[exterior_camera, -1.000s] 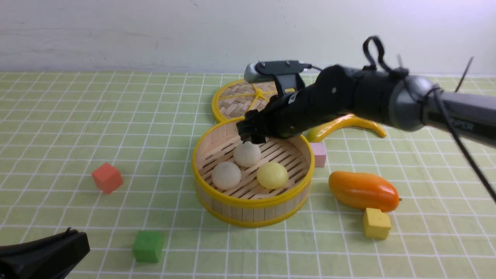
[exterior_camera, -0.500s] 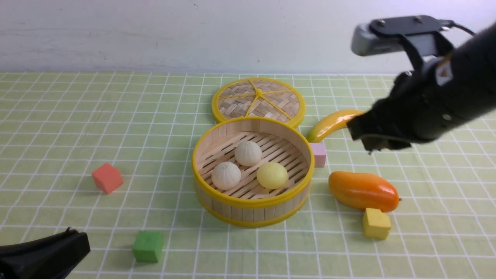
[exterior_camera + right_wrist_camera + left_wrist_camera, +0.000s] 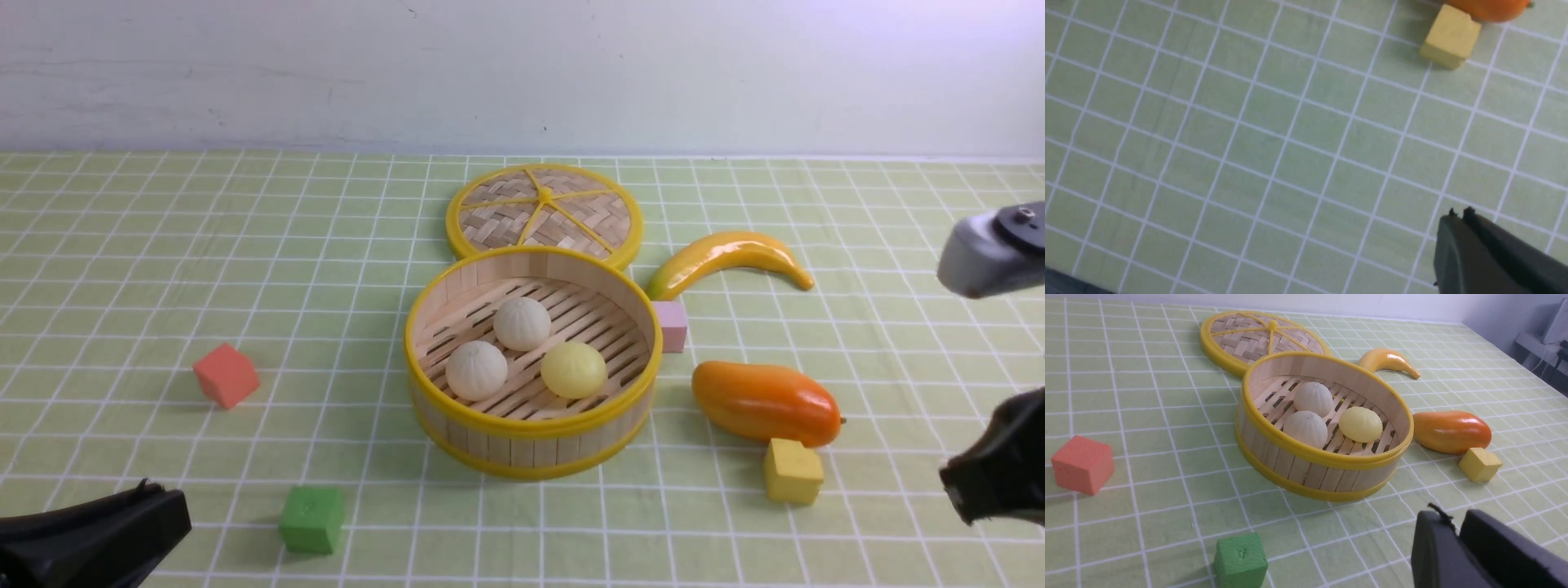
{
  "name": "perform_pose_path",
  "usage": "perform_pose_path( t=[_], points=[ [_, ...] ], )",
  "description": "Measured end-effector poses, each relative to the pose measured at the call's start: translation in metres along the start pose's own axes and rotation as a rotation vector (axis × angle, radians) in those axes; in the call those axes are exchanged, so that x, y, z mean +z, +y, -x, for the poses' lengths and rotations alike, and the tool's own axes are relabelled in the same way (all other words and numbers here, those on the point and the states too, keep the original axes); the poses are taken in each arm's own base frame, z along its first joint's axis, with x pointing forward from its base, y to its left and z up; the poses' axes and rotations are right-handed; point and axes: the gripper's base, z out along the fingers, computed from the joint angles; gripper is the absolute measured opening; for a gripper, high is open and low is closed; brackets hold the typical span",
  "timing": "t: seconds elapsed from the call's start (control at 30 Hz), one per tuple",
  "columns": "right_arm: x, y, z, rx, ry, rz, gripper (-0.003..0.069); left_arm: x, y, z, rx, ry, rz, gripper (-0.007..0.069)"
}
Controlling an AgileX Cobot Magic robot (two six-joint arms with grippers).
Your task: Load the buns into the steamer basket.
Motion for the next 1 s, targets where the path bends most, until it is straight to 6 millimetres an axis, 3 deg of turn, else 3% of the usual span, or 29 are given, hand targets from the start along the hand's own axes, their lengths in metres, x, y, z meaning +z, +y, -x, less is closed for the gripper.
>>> perform_pose_path(
  t=[0.23, 0.33, 0.4, 0.43, 0.47, 0.6, 0.67, 0.7, 0.73, 0.8, 1.0],
  points=[
    [-0.007, -0.006, -0.01, 0.008, -0.018, -0.014, -0.0017, 0.0, 0.0, 0.0, 0.0, 0.0, 0.0, 0.0092],
    [-0.013, -0.018, -0.024, 0.024, -0.174, -0.034, -0.0017, 0.0, 0.0, 0.0, 0.0, 0.0, 0.0, 0.0092],
    [-0.017, -0.032, -0.049, 0.037, -0.392, -0.08, -0.0017, 0.0, 0.0, 0.0, 0.0, 0.0, 0.0, 0.0092],
    [-0.013, -0.036, -0.056, 0.044, -0.427, -0.096, -0.0017, 0.0, 0.0, 0.0, 0.0, 0.0, 0.0, 0.0092],
    [-0.005, -0.043, -0.083, 0.058, -0.54, -0.134, -0.0017, 0.0, 0.0, 0.0, 0.0, 0.0, 0.0, 0.0092],
    [0.024, -0.054, -0.139, 0.103, -0.764, -0.229, -0.0017, 0.0, 0.0, 0.0, 0.0, 0.0, 0.0, 0.0095],
    [0.048, -0.058, -0.164, 0.135, -0.818, -0.259, -0.0017, 0.0, 0.0, 0.0, 0.0, 0.0, 0.0, 0.0101],
    [0.051, -0.058, -0.166, 0.14, -0.819, -0.26, -0.0017, 0.0, 0.0, 0.0, 0.0, 0.0, 0.0, 0.0101],
    [0.07, -0.061, -0.18, 0.164, -0.808, -0.268, -0.0017, 0.0, 0.0, 0.0, 0.0, 0.0, 0.0, 0.0103],
    [0.087, -0.064, -0.188, 0.185, -0.768, -0.263, -0.0017, 0.0, 0.0, 0.0, 0.0, 0.0, 0.0, 0.0106],
    [0.088, -0.063, -0.188, 0.238, -0.802, -0.222, -0.0015, 0.0, 0.0, 0.0, 0.0, 0.002, 0.001, 0.011]
  ],
)
